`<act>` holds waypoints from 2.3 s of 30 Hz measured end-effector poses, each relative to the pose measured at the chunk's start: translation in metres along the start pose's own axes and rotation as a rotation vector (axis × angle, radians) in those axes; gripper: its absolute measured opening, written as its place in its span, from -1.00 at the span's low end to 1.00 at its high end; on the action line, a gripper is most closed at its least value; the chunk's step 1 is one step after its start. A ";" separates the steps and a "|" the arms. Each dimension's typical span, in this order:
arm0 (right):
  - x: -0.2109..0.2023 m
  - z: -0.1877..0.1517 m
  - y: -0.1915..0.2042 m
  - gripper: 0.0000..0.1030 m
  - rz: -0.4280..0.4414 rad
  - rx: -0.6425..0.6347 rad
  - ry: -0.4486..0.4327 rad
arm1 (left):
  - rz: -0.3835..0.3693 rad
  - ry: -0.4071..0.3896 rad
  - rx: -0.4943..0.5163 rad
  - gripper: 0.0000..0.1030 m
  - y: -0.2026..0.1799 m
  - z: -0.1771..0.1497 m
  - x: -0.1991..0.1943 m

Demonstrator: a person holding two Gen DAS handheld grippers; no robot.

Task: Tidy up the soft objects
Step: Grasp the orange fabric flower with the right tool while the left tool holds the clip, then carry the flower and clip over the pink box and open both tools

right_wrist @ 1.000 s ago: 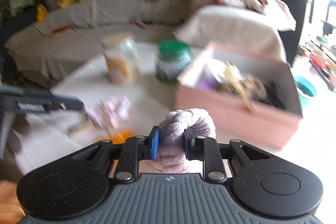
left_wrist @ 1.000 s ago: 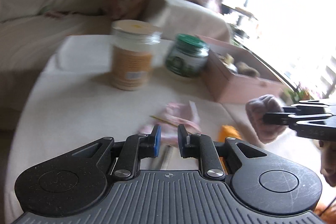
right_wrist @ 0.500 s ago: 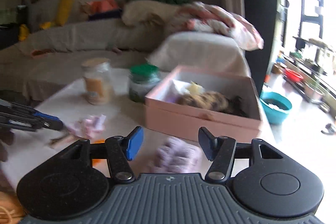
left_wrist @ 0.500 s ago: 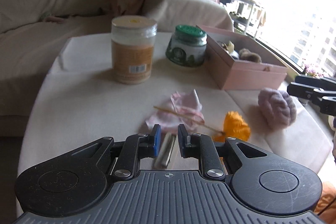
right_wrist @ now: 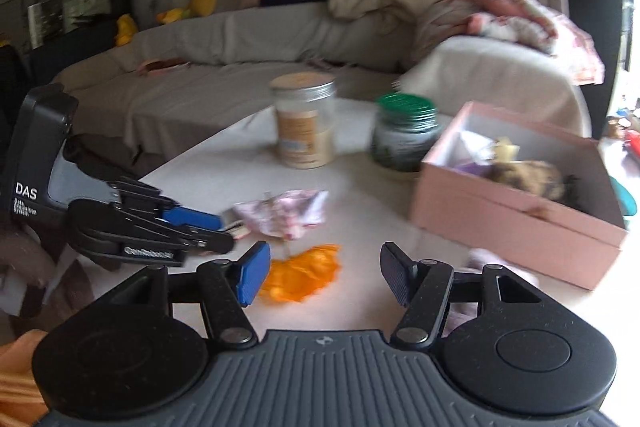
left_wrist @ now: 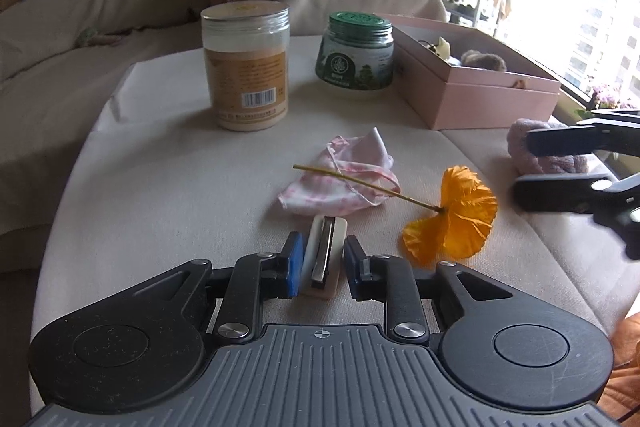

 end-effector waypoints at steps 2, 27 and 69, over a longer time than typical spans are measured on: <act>0.017 0.002 0.005 0.20 0.040 -0.010 0.040 | 0.005 -0.031 0.013 -0.49 -0.001 -0.005 -0.002; 0.001 0.003 -0.017 -0.77 -0.008 0.125 0.038 | 0.011 -0.071 -0.002 -0.54 -0.004 -0.009 -0.002; 0.021 0.003 -0.016 -0.68 0.003 -0.038 0.226 | -0.072 0.031 -0.016 -0.52 -0.001 -0.013 -0.014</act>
Point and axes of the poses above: each gripper's, at about its wrist camera, not at the fingertips, and x roughly the way its jaws point, y to its left, z to its top, the point moved 1 cm from there along x, roughly the way its jaws point, and after that the axes turned 13 degrees about z, right-handed, at the moved point
